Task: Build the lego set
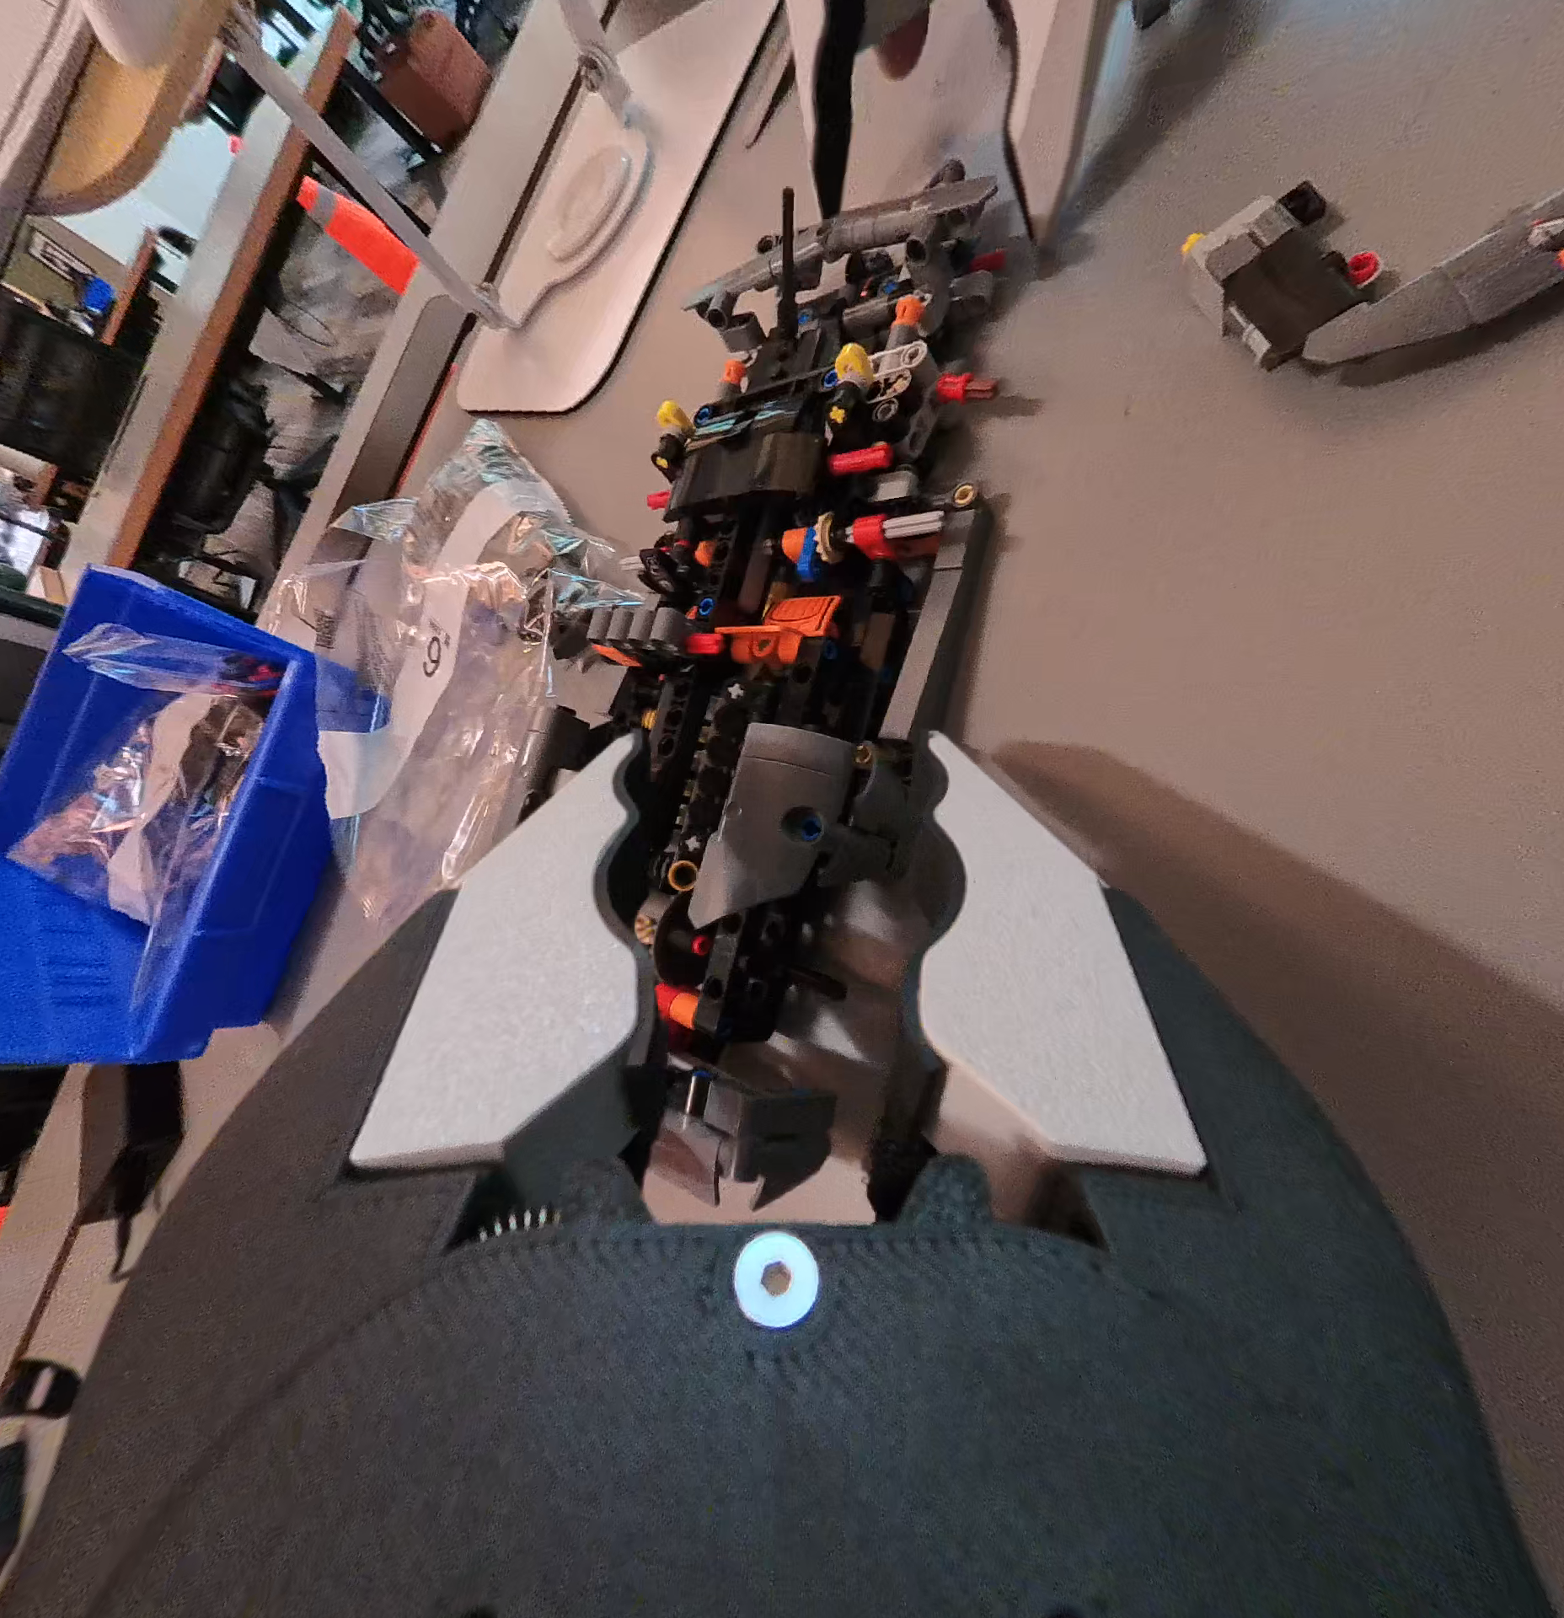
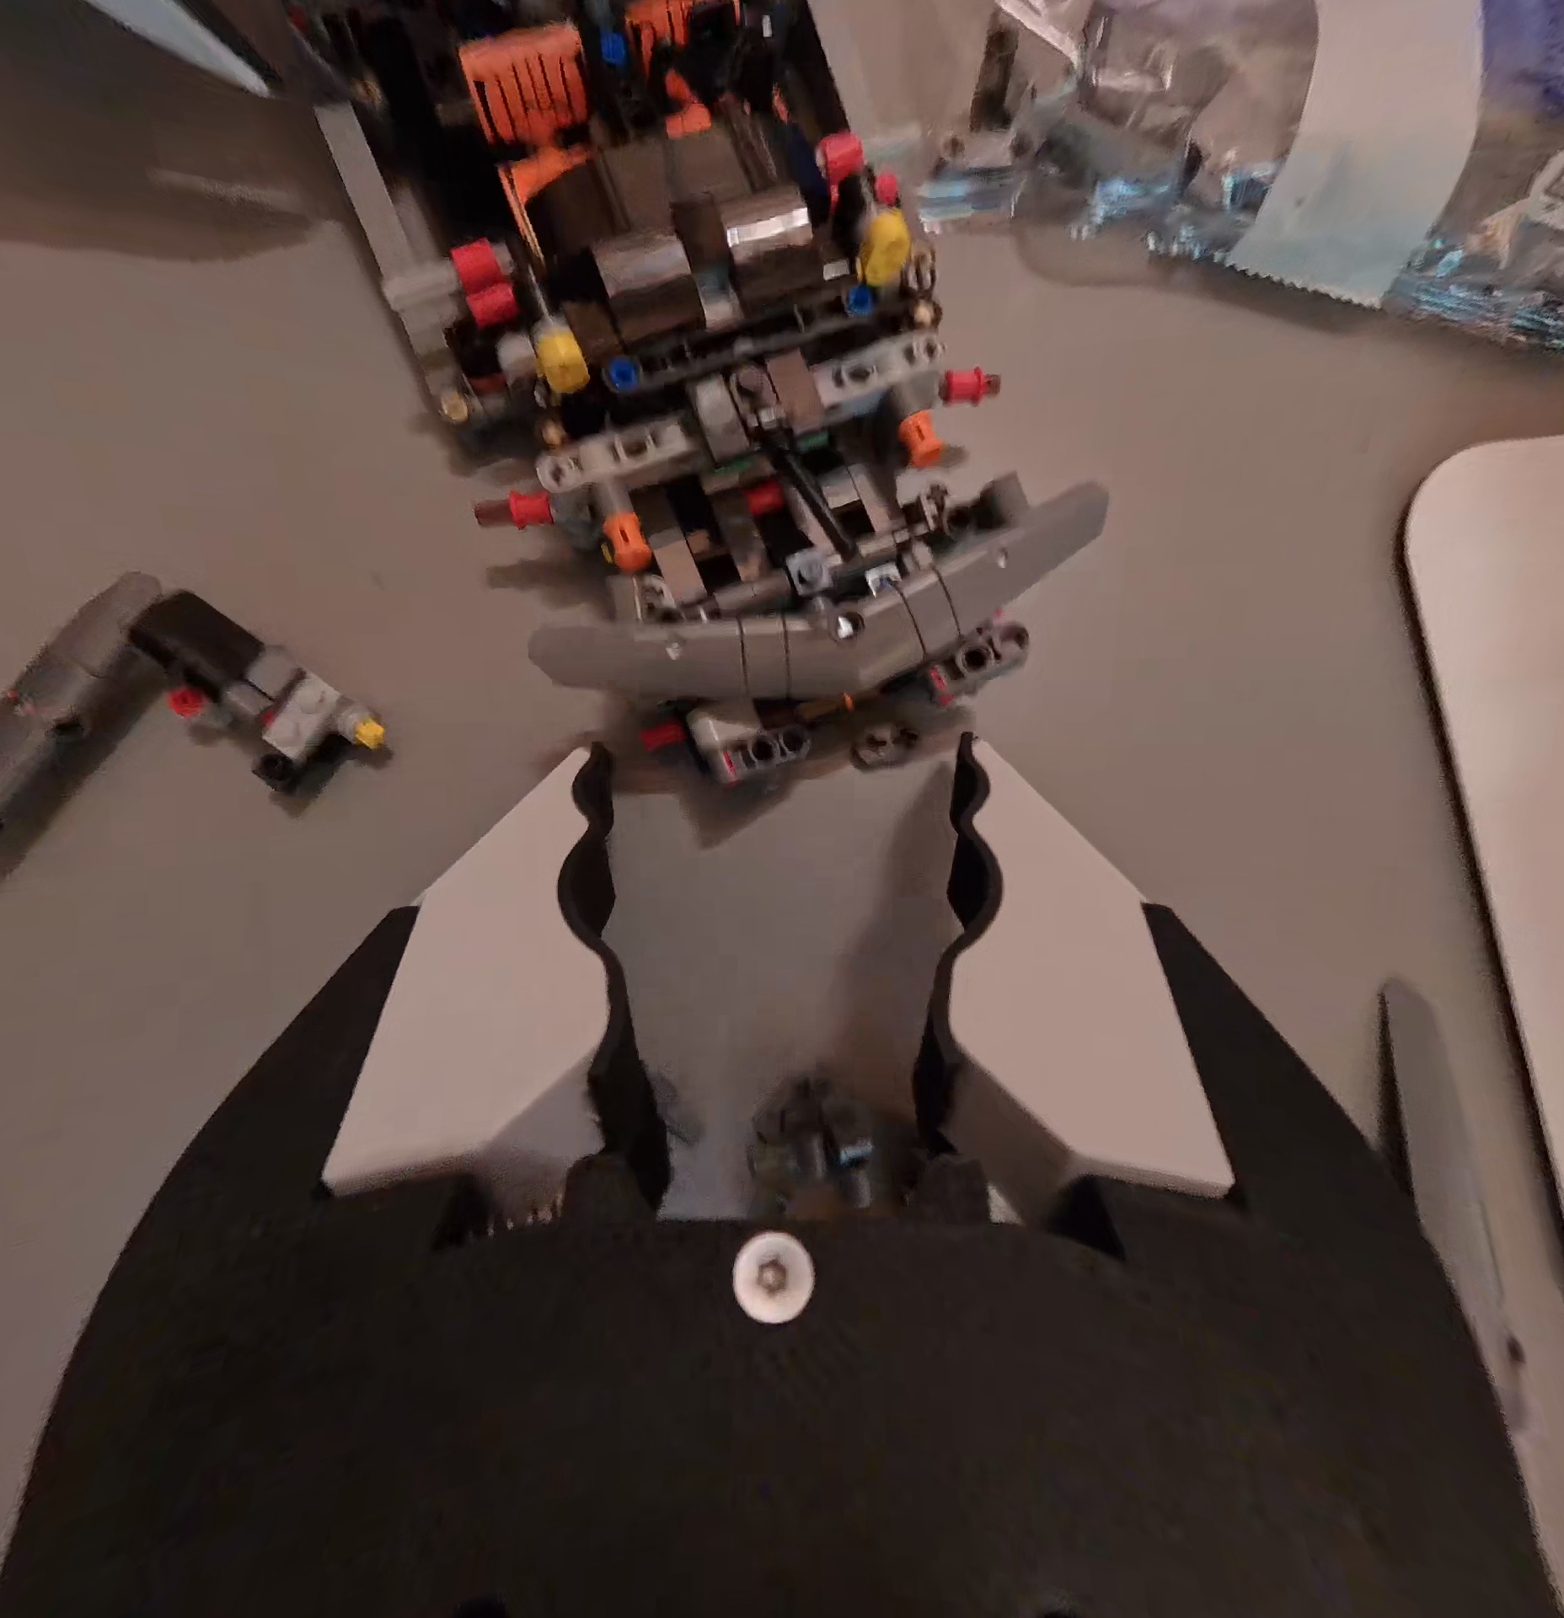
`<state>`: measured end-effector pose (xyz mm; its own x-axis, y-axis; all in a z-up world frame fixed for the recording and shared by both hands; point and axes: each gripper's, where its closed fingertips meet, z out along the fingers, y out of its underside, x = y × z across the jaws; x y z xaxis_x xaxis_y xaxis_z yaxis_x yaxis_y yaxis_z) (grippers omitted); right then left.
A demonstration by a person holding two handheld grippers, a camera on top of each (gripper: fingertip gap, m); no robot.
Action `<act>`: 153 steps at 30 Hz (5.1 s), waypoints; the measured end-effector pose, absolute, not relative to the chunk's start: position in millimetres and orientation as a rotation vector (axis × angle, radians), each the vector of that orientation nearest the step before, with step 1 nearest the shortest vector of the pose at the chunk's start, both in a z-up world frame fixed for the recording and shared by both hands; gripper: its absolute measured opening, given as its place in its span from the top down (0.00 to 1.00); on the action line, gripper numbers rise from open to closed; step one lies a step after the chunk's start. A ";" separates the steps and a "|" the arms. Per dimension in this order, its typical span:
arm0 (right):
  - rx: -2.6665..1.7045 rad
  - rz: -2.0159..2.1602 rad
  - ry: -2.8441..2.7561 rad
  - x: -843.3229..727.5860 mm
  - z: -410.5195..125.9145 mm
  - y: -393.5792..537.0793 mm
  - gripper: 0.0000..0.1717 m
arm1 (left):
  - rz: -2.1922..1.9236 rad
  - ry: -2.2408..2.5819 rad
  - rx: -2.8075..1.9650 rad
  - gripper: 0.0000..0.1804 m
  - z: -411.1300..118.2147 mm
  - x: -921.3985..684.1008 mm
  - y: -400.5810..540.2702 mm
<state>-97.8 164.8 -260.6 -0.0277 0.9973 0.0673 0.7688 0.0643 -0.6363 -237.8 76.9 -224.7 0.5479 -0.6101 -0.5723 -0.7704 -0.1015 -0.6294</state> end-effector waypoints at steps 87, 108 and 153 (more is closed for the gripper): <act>-1.790 0.381 -1.928 -49.7 -262.4 286.0 0.89 | 0.122 1.291 -1.540 0.94 -172.1 -103.0 194.5; -1.807 0.357 -1.769 49.0 -210.8 255.8 0.86 | 0.150 1.325 -1.535 0.95 -179.8 -92.0 193.9; -1.689 0.296 -1.662 33.8 -210.3 207.1 0.85 | 0.153 1.303 -1.520 0.95 -186.6 -82.6 193.0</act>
<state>33.8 207.1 -210.3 0.1356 0.9362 0.3243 0.7663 0.1083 -0.6333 -82.6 193.0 -186.6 0.3928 -0.6300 -0.6700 -0.7682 0.1758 -0.6156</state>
